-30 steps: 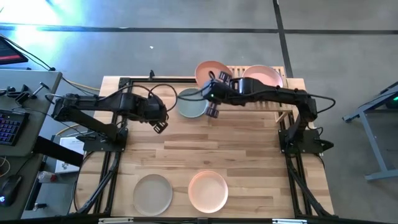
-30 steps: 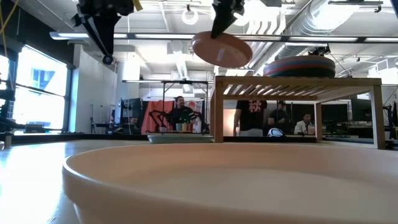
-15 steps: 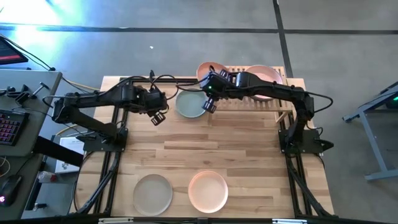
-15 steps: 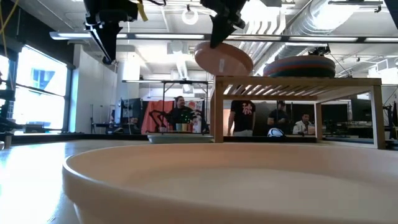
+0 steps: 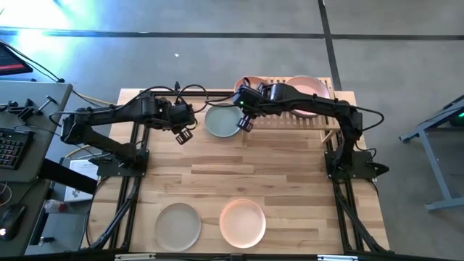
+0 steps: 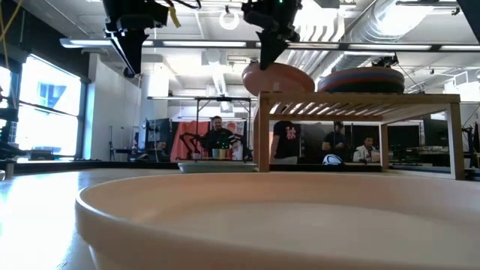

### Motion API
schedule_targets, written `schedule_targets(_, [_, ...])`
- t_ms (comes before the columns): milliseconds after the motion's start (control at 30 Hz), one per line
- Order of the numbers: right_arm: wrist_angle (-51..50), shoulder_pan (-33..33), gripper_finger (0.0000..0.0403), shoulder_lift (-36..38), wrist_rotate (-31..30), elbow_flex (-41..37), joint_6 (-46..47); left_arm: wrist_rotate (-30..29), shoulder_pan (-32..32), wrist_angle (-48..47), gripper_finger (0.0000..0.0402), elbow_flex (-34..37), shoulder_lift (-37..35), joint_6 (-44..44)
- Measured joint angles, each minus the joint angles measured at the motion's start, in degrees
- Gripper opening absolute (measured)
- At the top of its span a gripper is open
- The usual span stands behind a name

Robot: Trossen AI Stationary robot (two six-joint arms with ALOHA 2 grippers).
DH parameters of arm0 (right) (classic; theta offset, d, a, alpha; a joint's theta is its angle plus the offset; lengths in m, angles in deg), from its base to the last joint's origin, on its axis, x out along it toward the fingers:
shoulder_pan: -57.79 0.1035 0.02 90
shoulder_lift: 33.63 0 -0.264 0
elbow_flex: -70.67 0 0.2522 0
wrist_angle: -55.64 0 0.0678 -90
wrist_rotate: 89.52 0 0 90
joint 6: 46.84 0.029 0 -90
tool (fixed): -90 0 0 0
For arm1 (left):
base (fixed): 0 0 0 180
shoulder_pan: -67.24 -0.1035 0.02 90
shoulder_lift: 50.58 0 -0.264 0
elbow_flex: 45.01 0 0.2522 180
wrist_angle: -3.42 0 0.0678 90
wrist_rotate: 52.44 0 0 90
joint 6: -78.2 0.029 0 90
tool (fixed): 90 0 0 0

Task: Place and stack plates onto a shelf
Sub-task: Put the light brown plate on the shelf

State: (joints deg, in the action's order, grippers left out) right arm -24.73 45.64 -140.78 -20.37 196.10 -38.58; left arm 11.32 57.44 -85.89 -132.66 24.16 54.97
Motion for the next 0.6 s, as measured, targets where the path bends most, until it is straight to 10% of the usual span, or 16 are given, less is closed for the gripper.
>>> schedule_targets(600, [-7.23, -2.14, 0.0000, 0.00, -1.56, 0.00, 5.62, 0.15, 0.00, 0.07, 0.0090, 0.00, 0.00, -0.21])
